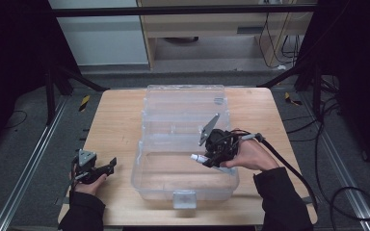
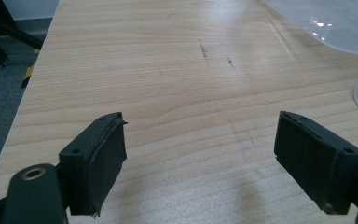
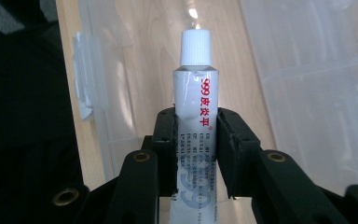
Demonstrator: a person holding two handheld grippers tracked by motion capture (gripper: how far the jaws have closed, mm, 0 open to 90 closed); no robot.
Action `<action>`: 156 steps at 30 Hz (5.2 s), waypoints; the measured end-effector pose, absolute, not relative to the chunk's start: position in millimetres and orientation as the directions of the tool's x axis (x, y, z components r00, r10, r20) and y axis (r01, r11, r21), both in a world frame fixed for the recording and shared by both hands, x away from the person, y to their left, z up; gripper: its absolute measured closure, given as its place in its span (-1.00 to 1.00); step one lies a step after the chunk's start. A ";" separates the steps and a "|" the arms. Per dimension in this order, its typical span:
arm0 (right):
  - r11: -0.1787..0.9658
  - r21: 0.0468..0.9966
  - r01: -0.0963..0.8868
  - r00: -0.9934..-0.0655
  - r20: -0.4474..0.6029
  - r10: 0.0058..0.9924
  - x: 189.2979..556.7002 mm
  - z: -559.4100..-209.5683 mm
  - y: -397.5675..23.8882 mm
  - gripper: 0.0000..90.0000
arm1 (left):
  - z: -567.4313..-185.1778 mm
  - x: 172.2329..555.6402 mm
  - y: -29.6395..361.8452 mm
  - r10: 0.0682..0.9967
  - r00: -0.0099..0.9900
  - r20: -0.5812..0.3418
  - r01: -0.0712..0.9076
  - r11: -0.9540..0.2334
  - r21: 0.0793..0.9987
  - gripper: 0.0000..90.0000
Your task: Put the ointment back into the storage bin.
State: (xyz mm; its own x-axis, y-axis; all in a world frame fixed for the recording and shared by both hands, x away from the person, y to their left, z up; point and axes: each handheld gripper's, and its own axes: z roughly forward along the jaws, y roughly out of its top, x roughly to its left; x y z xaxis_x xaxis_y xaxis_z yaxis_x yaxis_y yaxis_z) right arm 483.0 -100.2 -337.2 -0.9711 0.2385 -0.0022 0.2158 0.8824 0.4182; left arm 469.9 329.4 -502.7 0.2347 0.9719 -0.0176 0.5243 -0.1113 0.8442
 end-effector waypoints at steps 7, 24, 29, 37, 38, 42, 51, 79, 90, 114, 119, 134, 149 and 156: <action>0.917 0.369 0.151 -0.987 0.000 0.163 485.5 -355.0 -90.9 0.55 | -502.7 470.0 329.5 0.972 0.236 -0.018 0.526 -0.112 0.843 -0.64; 0.956 0.291 0.029 -1.000 0.004 0.030 487.8 -398.1 -80.8 0.55 | -502.7 470.2 329.8 0.972 0.235 -0.018 0.526 -0.111 0.843 -0.64; 0.962 0.272 0.025 -1.000 0.016 0.021 487.1 -406.7 -79.7 0.55 | -502.7 470.3 329.9 0.972 0.235 -0.019 0.526 -0.111 0.843 -0.64; 0.970 0.240 0.033 -0.999 0.022 0.029 488.0 -422.7 -79.2 0.55 | -502.6 470.2 329.8 0.972 0.236 -0.018 0.527 -0.113 0.843 -0.64; 0.971 0.238 0.034 -0.999 0.026 0.028 488.3 -425.8 -78.6 0.55 | -502.7 470.2 329.7 0.971 0.236 -0.018 0.526 -0.113 0.843 -0.64; 0.974 0.226 0.025 -0.999 0.026 0.019 487.6 -431.3 -76.6 0.55 | -502.7 470.3 329.7 0.971 0.237 -0.018 0.527 -0.113 0.843 -0.64; 0.977 0.211 0.032 -0.999 0.027 0.027 487.7 -439.0 -74.5 0.54 | -502.7 470.3 329.8 0.971 0.238 -0.019 0.526 -0.113 0.843 -0.64; 0.967 0.240 0.091 -0.995 -0.020 0.099 491.7 -429.4 -81.3 0.40 | -502.7 470.5 329.7 0.972 0.234 -0.017 0.530 -0.113 0.841 -0.65; 0.912 0.368 0.183 -0.976 -0.040 0.212 490.7 -404.8 -94.5 0.30 | -502.6 470.4 329.5 0.972 0.236 -0.015 0.527 -0.115 0.842 -0.65; 0.611 0.701 0.368 -0.865 0.017 0.501 465.3 -377.9 -143.7 -0.27 | -502.7 470.0 329.6 0.972 0.236 -0.018 0.526 -0.112 0.843 -0.65; 0.569 0.729 0.380 -0.847 0.026 0.531 462.3 -373.9 -152.2 -0.30 | -502.7 470.0 329.7 0.972 0.235 -0.018 0.527 -0.112 0.843 -0.65; 0.256 0.865 0.431 -0.634 0.088 0.768 461.9 -367.7 -188.2 -0.53 | -502.7 470.1 329.7 0.972 0.234 -0.019 0.528 -0.111 0.842 -0.65; 0.044 0.893 0.447 -0.374 0.142 0.916 464.8 -396.3 -230.8 -0.68 | -502.7 470.3 330.2 0.973 0.231 -0.023 0.529 -0.106 0.842 -0.66; 0.017 0.906 0.424 -0.303 0.123 0.945 462.3 -413.7 -247.6 -0.69 | -502.7 470.4 330.4 0.973 0.230 -0.025 0.529 -0.104 0.843 -0.66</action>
State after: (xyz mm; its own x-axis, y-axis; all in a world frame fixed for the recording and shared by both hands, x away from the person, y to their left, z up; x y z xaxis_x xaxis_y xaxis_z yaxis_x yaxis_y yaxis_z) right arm 462.3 -247.6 -413.7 -0.3025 0.9451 0.1235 0.4238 0.0173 0.9056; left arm 470.4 330.4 -502.7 0.2305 0.9728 -0.0251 0.5286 -0.1035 0.8425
